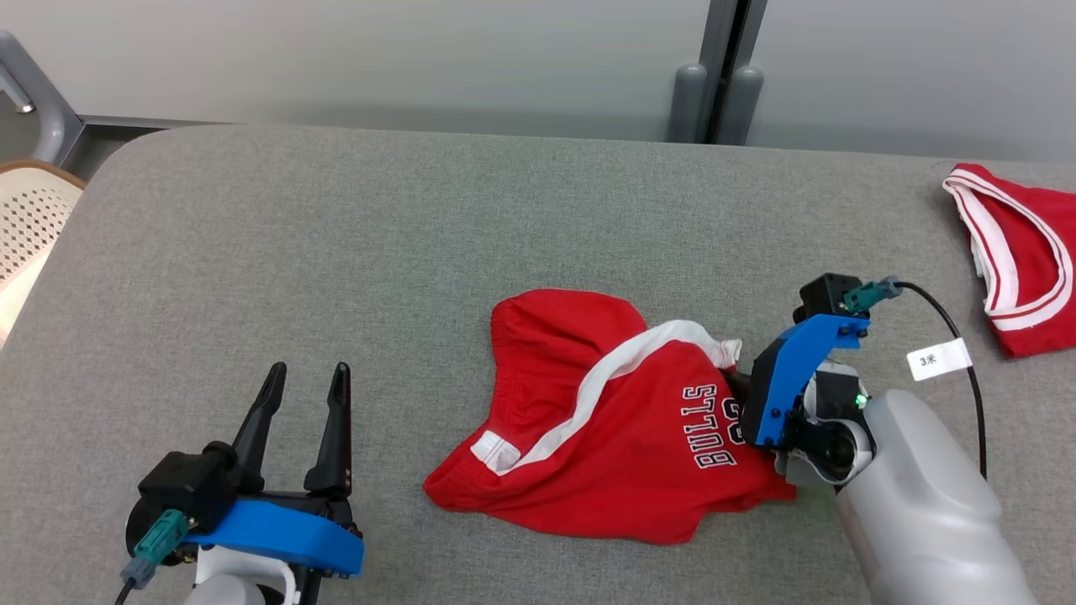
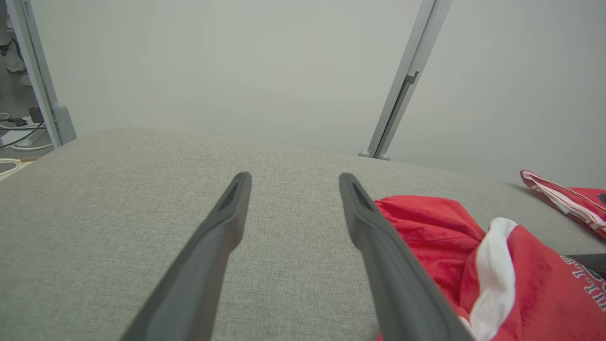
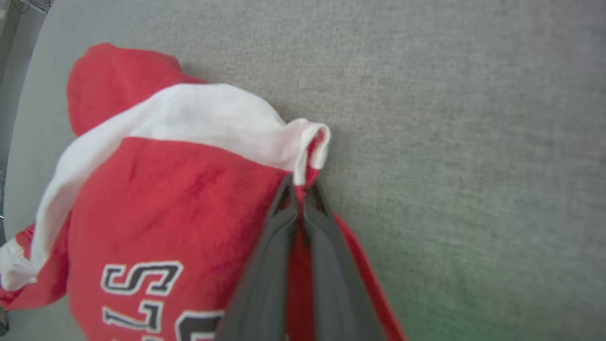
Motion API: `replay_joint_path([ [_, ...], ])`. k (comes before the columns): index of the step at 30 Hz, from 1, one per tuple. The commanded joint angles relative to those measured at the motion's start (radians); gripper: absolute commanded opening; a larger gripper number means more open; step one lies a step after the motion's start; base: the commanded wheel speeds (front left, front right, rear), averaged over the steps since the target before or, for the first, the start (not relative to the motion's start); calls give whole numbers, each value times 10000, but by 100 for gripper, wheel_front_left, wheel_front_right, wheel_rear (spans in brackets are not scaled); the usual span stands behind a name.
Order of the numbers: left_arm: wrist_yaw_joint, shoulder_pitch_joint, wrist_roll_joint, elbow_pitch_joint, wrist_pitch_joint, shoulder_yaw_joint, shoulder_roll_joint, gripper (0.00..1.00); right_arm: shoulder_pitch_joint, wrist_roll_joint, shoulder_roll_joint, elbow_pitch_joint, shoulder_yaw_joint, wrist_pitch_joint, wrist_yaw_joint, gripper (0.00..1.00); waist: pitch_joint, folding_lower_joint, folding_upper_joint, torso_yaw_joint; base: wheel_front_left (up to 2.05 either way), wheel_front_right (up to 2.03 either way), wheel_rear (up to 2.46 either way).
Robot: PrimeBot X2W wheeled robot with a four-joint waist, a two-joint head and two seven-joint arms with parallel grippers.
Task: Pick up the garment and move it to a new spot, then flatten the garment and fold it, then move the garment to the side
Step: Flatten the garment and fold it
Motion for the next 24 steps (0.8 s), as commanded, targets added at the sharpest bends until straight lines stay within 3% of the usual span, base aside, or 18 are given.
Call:
replay_joint_path([
  [1, 19, 67, -36, -10, 16, -5, 14, 100, -318, -70, 14, -3, 22, -362, 5, 0, -39, -1, 0, -18, 0, 0, 0],
  [6, 67, 229, -119, -53, 25, -9, 30, 100, -869, -753, 10, -107, 137, -2282, 5, 0, -215, -1, 0, -90, 0, 0, 0],
  [10, 120, 318, -157, -120, 31, -13, 36, 100, -1323, -1141, 7, -594, 784, -3479, 5, 0, -354, -1, 0, -141, 0, 0, 0],
  [15, 182, 393, -213, -201, 30, -3, 58, 100, -1436, -976, -40, -1562, 1545, -4940, 4, 0, -521, -1, 0, -198, 0, 0, 0],
  [18, 231, 455, -229, -263, 36, -6, 73, 100, -961, -928, -231, -2061, 1674, -5012, 4, 0, -593, -1, 0, -238, 0, 0, 0],
  [24, 347, 675, -305, -438, 26, 65, 151, 100, 1253, -1161, -535, -4088, 654, -3527, 5, 0, -645, -1, 0, -315, 0, 0, 0],
])
